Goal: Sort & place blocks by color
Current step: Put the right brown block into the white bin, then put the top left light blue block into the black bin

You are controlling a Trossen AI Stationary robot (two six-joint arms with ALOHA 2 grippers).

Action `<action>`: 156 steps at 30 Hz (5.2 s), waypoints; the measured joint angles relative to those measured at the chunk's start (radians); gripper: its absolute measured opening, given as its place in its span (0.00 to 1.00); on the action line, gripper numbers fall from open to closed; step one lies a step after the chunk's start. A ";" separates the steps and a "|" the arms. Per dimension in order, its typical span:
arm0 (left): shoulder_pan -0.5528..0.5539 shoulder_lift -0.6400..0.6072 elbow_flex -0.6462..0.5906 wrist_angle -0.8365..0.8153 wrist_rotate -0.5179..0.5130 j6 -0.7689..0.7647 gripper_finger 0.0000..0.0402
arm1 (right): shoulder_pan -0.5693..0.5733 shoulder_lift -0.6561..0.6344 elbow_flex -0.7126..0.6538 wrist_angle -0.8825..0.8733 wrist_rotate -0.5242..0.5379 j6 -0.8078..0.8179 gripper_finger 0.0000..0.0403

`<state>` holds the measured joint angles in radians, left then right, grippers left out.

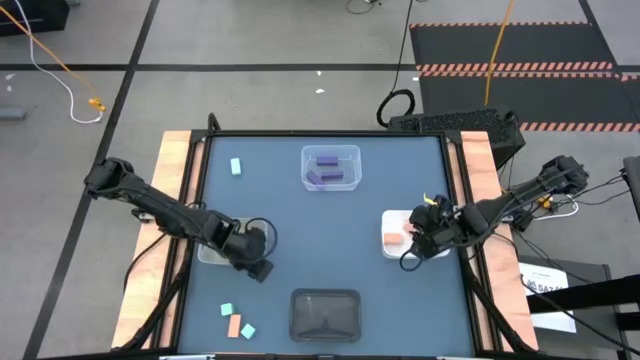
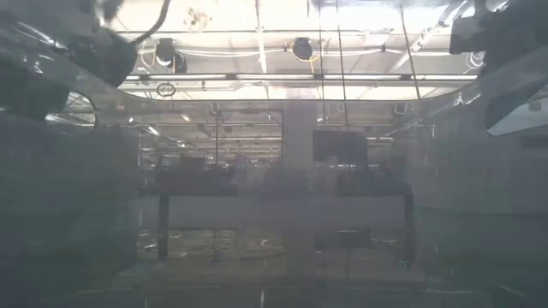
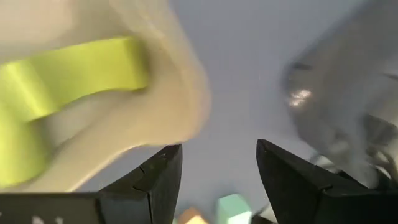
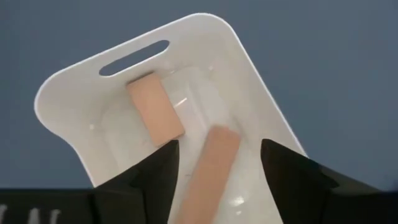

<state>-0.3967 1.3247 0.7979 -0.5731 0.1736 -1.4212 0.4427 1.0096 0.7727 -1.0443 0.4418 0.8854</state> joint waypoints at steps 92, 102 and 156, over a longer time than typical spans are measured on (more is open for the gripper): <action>1.093 0.112 -0.264 0.189 -0.638 0.498 0.50 | -0.032 0.000 -0.001 0.080 0.112 -0.167 0.57; 1.094 0.115 -0.266 0.243 -0.646 0.589 0.32 | -0.032 0.000 -0.001 0.098 0.112 -0.168 0.57; 0.209 -0.135 -0.266 1.237 -0.386 0.796 0.34 | -0.032 0.000 -0.001 0.303 0.220 -0.331 0.57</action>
<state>-0.1881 1.1893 0.5323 0.6643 -0.2127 -0.6249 0.4110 1.0096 0.7719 -0.7412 0.6617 0.5546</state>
